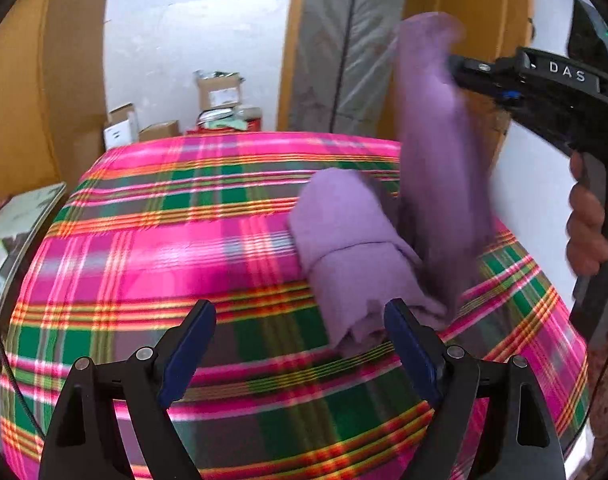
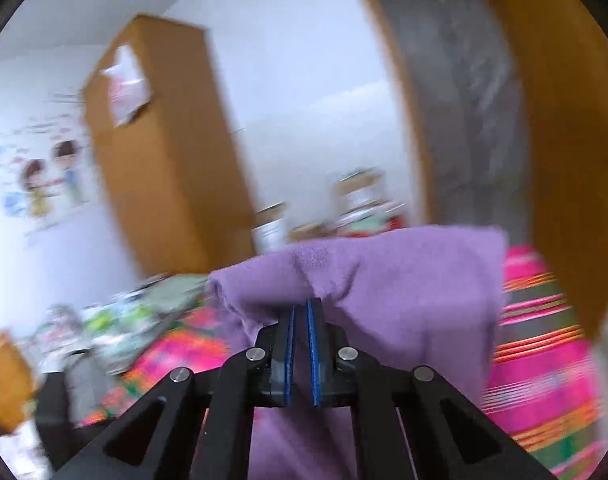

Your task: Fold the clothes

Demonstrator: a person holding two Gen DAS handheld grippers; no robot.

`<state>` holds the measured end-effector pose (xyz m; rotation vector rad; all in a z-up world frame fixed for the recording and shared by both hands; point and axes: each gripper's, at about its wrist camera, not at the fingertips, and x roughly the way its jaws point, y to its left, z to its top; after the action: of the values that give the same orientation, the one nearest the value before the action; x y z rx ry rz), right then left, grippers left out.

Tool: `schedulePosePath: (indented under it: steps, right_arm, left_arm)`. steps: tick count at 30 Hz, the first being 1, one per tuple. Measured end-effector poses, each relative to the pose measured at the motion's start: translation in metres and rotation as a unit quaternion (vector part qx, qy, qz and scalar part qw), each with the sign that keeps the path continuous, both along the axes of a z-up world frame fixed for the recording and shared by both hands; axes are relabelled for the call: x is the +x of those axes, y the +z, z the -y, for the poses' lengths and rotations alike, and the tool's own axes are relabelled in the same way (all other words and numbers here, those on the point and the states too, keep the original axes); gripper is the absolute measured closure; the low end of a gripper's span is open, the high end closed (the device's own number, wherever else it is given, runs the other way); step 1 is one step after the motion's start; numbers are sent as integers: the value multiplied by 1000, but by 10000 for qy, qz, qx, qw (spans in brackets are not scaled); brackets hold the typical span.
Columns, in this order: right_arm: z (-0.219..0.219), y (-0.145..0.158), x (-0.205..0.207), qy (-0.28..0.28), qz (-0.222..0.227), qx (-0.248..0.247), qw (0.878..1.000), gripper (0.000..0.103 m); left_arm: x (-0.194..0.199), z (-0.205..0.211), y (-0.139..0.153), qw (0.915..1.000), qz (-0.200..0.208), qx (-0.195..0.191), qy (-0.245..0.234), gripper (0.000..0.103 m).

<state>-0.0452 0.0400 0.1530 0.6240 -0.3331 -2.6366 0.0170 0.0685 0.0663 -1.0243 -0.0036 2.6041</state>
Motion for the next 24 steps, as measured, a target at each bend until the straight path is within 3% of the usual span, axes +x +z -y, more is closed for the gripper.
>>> schedulePosePath:
  steps: [4,9,12,15,16,24]
  right_arm:
    - [43,-13,-19,680,212,89,9974,96]
    - [54,-32,-19,848,456,229,9951,96]
    - [47,-46,-16,660,690,217,9952,96]
    - [37,-55,-17,315,886,414,9947,87]
    - [33,-59,-15,217,964,518,9938,81]
    - [-4,-93,9,-235,1407,948,9852,74]
  left_arm:
    - [1,20,-3,9998,28,26,209,16]
    - [-8,34,-8,9994,114,45,315,15]
    - [-14,33,-15,9996,219,106,174,15]
    - [-18,26,-27,9990,425,78,-106,14]
    - [-20,25,-31,9988,466,35,-122,14]
    - [-36,19,-55,9961,871,23,-110,14]
